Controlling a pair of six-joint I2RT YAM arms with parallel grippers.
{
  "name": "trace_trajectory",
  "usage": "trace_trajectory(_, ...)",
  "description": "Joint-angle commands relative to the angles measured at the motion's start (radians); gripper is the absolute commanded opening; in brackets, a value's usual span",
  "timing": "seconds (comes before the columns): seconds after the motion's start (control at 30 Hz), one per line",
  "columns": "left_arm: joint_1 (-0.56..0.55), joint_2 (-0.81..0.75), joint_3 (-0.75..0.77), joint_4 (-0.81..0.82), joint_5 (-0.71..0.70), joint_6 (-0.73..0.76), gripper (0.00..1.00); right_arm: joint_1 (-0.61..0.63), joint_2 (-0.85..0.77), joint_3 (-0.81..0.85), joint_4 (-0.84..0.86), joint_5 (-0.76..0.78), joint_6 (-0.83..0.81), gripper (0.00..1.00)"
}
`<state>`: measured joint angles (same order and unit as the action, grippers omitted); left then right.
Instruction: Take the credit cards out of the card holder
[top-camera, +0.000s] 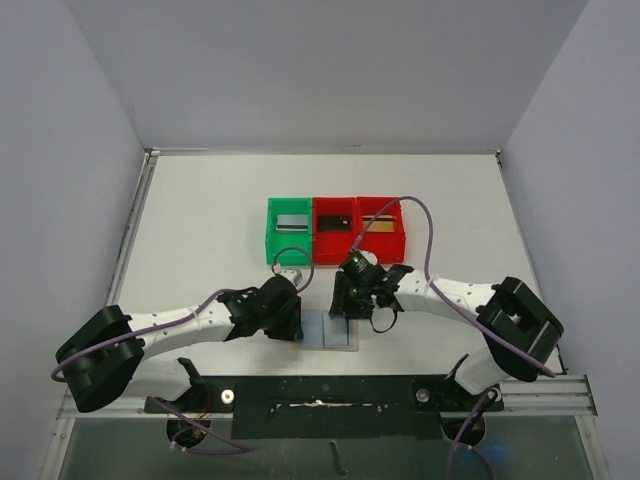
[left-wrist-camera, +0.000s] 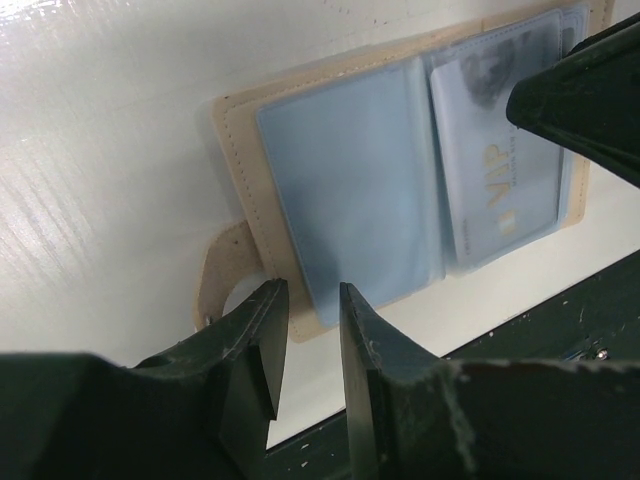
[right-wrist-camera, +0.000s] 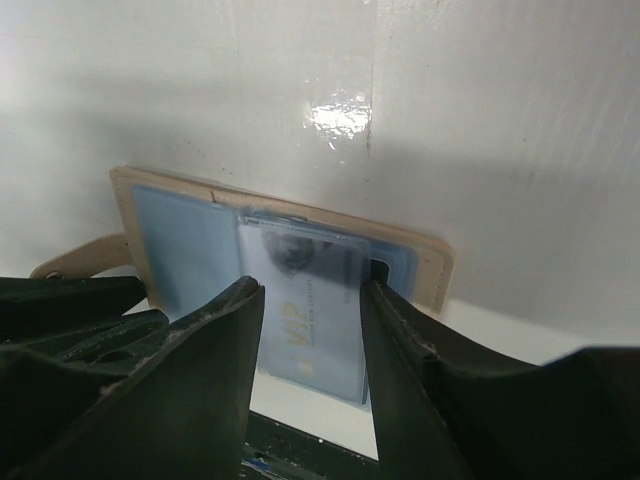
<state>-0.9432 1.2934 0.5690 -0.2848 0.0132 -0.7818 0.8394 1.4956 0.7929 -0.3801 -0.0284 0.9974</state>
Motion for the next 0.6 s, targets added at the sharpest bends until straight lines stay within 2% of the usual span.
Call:
trace_trajectory(0.0,-0.003,0.005,0.006,0.043,0.013,0.002,0.25,0.026,0.014,0.071,-0.038,0.047,-0.027,0.44)
trace_trajectory(0.23,-0.003,0.007,0.006,0.050,0.024,0.003,0.25,0.034,0.014,0.115,-0.102,0.105,-0.031,0.45)
trace_trajectory(0.57,-0.003,0.005,0.005,0.052,0.026,0.001,0.25,0.045,0.057,0.099,-0.073,0.082,-0.029,0.45)
